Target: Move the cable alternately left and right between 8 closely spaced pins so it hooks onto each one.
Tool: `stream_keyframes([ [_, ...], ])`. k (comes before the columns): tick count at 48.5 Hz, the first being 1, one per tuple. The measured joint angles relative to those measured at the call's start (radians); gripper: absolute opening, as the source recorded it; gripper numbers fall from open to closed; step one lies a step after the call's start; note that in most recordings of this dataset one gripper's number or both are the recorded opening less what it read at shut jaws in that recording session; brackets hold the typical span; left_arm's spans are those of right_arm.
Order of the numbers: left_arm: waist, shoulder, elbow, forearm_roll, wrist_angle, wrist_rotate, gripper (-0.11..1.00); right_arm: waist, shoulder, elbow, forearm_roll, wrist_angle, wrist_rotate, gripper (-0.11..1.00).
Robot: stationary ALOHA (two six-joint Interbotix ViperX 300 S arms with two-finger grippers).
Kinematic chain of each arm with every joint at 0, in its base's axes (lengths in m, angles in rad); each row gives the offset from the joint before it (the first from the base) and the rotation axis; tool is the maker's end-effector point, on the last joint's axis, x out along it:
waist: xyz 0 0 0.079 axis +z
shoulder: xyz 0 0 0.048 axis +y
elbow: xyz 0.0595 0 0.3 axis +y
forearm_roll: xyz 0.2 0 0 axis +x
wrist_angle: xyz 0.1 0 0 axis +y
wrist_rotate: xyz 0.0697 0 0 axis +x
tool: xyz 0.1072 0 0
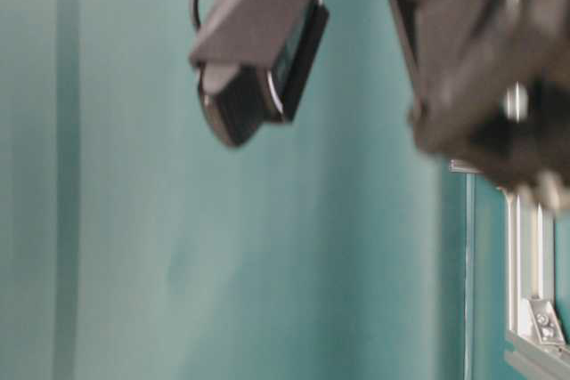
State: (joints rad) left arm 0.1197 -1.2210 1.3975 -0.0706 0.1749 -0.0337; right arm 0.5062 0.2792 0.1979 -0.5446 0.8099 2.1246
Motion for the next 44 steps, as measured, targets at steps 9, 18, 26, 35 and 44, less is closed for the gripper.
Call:
stream_keyframes([
  [9,0.0,0.0,0.0,0.0,-0.002,-0.002,0.36,-0.011,0.026,-0.034,-0.017,-0.006,-0.021,0.18],
  [18,0.002,0.0,0.002,0.0,0.0,-0.002,0.36,-0.021,0.037,-0.046,-0.017,-0.037,-0.038,0.18],
  [26,0.002,-0.002,0.0,0.0,-0.002,-0.002,0.36,-0.038,0.058,-0.061,-0.018,-0.075,-0.044,0.18],
  [35,0.0,-0.002,0.0,0.0,0.0,-0.002,0.36,-0.04,0.063,-0.064,-0.02,-0.086,-0.051,0.18],
  [44,-0.003,-0.002,0.0,0.0,-0.002,-0.002,0.37,-0.071,0.063,-0.064,-0.02,-0.087,-0.084,0.18],
])
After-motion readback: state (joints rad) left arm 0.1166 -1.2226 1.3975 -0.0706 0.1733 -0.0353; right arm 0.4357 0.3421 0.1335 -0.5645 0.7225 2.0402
